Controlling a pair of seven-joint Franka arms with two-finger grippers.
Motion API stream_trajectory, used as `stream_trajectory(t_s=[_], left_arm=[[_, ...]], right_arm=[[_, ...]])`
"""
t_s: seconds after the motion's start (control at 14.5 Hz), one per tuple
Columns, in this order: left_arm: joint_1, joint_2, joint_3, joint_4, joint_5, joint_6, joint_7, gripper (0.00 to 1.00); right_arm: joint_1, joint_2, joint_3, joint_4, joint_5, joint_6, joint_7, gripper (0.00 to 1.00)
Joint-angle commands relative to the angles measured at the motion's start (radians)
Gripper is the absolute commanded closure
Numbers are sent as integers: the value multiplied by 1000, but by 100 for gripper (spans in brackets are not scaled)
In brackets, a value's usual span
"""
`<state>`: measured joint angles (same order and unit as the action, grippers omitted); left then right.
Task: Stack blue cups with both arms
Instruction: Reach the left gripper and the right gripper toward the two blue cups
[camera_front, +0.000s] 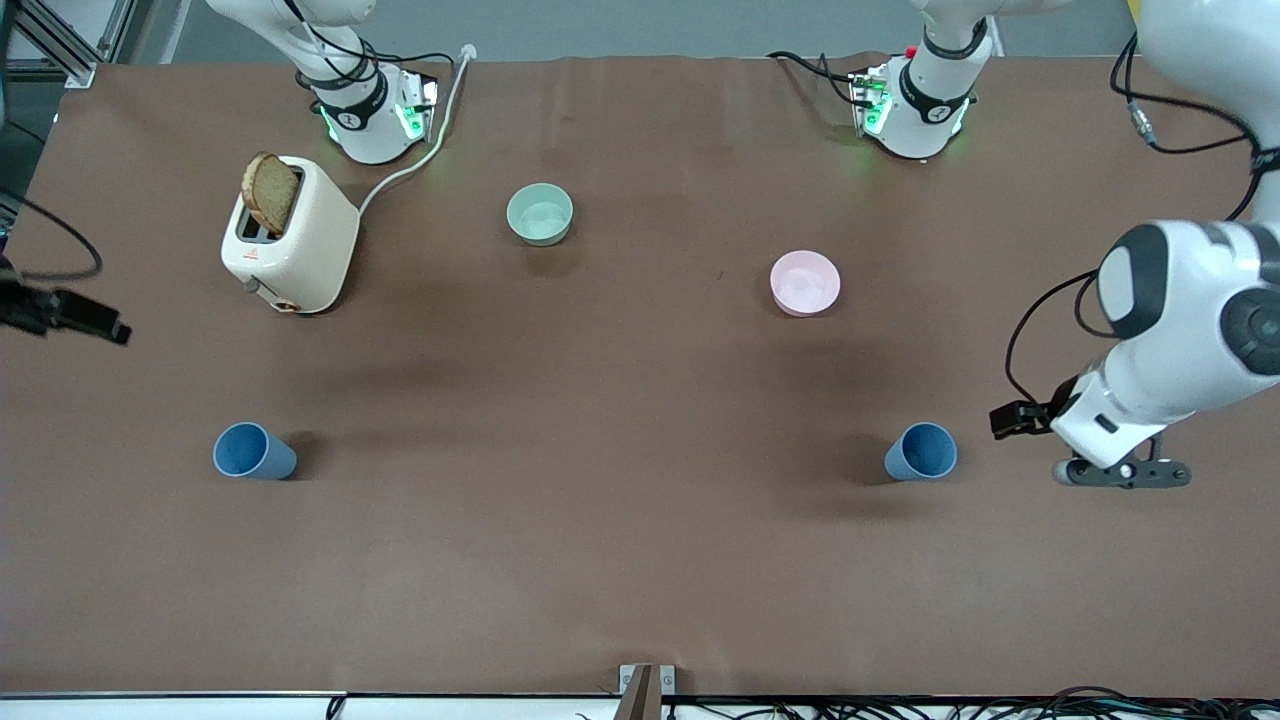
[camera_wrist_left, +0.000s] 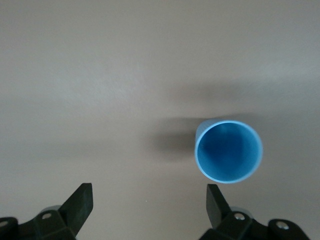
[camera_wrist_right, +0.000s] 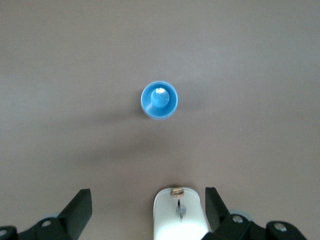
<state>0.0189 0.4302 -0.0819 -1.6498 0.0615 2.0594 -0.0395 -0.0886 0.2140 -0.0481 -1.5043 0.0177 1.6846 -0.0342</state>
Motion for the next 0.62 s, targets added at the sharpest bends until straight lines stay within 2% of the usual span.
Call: stream_trajectory(t_s=[0.0,0.14,0.34,0.55], left_arm=[[-2,48,-10,5,3,8,-5,0],[-22,76,-12,10,-11,10,-7,6],[-20,139,-12,21,-35,65,-2,27],[-22,157,-24,19,-38,68,-2,50]], right_arm=[[-29,82,5,-75,-2,140,-81,0],[-25,129,5,-141,-2,264,-85,0],[-23,189,5,-218,-2,412,-119,0],[-31,241,5,-250,-2,527,-136,0]])
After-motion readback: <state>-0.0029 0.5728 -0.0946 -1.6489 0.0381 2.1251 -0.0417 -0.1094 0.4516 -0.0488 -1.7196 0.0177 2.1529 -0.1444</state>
